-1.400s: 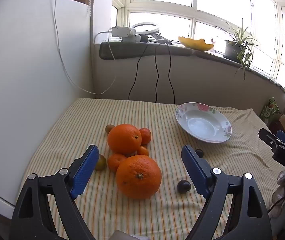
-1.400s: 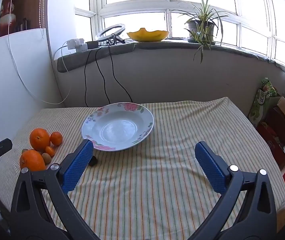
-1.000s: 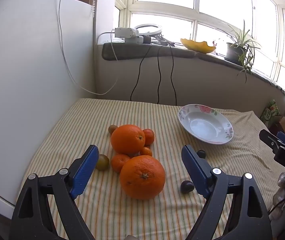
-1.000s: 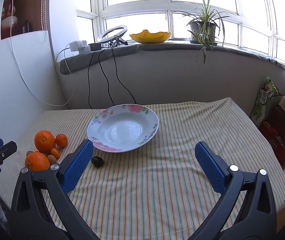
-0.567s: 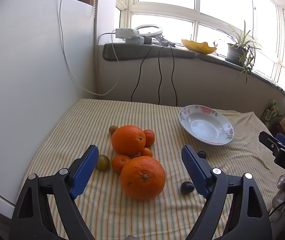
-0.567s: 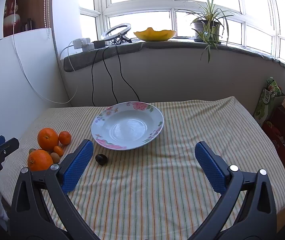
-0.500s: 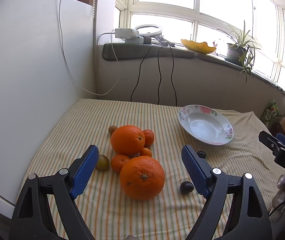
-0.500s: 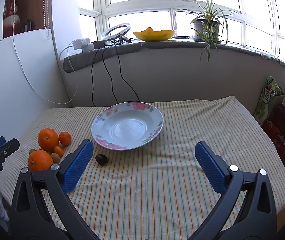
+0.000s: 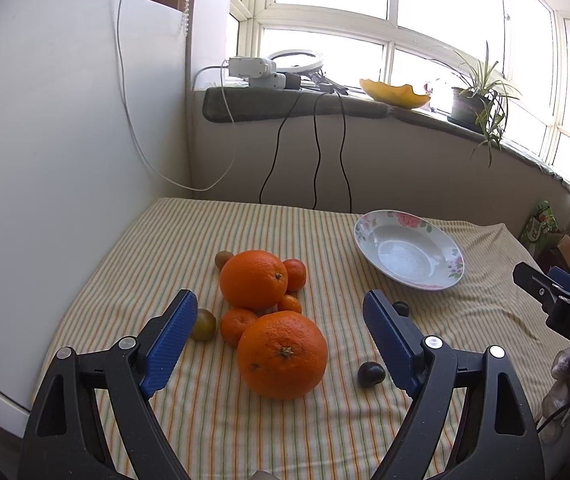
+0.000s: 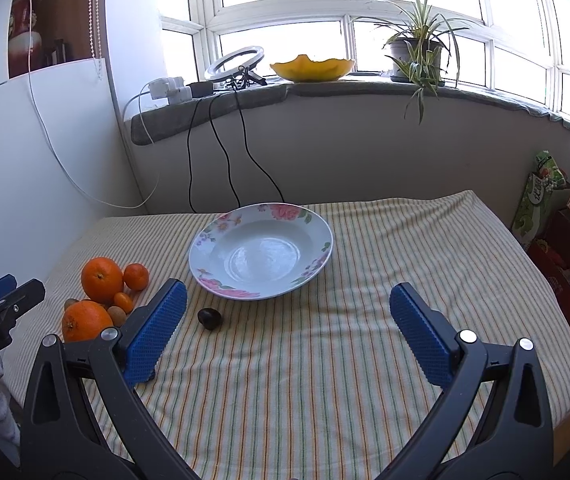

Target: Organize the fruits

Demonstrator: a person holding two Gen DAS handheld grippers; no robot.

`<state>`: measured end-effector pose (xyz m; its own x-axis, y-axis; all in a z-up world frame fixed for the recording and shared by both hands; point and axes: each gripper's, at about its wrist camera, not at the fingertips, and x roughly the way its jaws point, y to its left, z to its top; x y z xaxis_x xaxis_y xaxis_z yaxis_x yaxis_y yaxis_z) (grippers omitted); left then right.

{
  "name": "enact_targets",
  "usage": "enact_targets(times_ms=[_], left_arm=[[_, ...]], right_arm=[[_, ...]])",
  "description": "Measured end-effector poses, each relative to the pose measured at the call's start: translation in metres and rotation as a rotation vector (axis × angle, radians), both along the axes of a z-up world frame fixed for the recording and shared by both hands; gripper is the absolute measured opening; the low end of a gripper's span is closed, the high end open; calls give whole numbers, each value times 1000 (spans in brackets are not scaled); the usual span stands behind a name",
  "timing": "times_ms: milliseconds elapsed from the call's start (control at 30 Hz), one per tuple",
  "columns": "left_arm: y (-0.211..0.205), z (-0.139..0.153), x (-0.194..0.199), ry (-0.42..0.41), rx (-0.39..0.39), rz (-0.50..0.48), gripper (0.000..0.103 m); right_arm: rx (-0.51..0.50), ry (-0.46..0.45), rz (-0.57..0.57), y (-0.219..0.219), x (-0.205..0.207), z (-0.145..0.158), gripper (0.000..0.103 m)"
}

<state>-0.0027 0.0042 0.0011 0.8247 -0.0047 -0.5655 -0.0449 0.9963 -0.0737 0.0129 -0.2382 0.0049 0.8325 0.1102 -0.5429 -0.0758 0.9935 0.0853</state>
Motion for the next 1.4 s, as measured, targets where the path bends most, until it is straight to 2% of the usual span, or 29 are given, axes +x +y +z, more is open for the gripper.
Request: enact_targets(times_ms=[1400], left_arm=[[1, 2, -3, -7, -4, -1, 85]], right_arm=[[8, 31, 19, 5, 3, -6, 103]])
